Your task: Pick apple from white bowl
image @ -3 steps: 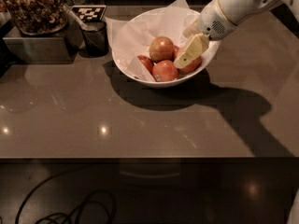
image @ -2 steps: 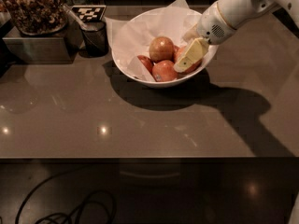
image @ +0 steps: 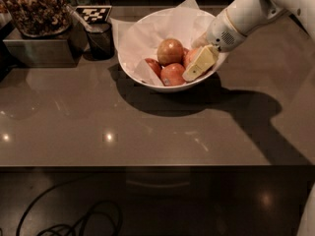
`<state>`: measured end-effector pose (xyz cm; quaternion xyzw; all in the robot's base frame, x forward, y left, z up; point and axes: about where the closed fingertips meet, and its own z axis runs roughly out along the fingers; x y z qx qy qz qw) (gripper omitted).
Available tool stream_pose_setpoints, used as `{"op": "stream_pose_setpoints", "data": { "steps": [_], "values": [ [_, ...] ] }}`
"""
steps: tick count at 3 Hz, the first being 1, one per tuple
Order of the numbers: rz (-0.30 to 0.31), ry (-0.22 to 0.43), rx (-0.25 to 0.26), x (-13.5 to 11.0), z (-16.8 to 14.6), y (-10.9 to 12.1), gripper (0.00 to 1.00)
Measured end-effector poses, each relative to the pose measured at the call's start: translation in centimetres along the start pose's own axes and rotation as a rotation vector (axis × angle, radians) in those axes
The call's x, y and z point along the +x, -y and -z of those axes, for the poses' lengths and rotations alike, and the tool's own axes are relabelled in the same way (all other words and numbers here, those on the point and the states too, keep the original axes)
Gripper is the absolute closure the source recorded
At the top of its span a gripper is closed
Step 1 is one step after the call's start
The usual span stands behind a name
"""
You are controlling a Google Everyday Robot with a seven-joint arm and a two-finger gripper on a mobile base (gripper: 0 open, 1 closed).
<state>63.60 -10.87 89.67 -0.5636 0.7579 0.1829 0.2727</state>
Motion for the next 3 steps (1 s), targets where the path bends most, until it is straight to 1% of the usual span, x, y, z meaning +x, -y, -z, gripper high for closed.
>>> {"op": "stream_pose_setpoints", "data": {
  "steps": [1,2,3],
  "values": [
    [-0.005,-0.02,-0.023,0.73,-0.92,0.08,0.3],
    [-0.004,-0.02,-0.022,0.73,-0.91,0.08,0.49],
    [0.007,-0.018,-0.011,0.79,-0.73,0.09,0.73]
  ]
}}
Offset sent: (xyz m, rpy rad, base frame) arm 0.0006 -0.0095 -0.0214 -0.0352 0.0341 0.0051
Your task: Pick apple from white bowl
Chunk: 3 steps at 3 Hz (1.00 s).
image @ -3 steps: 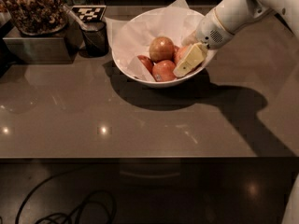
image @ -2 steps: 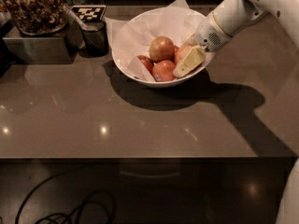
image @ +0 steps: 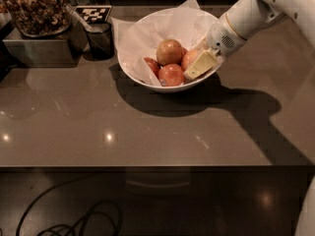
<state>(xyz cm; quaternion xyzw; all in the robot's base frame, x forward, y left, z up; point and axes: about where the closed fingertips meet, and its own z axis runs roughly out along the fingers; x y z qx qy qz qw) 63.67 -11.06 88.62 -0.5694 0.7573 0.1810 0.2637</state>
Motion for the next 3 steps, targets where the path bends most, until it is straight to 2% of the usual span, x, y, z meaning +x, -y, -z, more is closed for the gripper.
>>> {"op": "stream_pose_setpoints", "data": {
  "steps": [1,2,3],
  "values": [
    [0.033,0.04,0.039,-1.3,1.5,0.1,0.96],
    [0.078,0.133,0.048,-3.6,3.9,-0.3,1.0],
    [0.166,0.266,0.006,-7.3,7.0,-1.9,1.0]
  ]
}}
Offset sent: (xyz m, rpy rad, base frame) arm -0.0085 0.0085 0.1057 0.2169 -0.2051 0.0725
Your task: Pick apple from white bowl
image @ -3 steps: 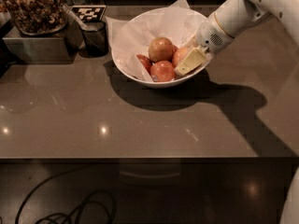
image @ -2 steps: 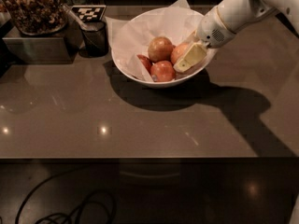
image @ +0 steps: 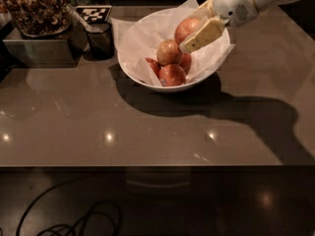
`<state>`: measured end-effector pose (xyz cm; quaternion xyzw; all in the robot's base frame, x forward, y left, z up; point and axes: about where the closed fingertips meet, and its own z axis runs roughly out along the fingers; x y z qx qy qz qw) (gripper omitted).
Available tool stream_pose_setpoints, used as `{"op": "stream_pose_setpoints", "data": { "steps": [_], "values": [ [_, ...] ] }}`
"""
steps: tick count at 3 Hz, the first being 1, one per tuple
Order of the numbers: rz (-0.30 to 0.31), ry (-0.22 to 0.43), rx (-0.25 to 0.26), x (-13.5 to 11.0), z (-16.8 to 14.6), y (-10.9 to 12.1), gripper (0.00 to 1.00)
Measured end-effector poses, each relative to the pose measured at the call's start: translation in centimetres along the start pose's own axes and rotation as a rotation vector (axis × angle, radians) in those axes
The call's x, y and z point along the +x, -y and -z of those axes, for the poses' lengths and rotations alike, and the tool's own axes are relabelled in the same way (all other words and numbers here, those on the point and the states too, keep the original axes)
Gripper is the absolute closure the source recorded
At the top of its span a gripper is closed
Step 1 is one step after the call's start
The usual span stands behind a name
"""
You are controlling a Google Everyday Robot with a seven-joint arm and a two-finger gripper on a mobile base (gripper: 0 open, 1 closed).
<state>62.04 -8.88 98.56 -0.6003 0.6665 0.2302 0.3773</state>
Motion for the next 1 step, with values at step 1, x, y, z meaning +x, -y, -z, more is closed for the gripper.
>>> {"op": "stream_pose_setpoints", "data": {
  "steps": [1],
  "values": [
    [0.057,0.116,-0.052,-3.14,1.39,-0.74,1.0]
  ]
}}
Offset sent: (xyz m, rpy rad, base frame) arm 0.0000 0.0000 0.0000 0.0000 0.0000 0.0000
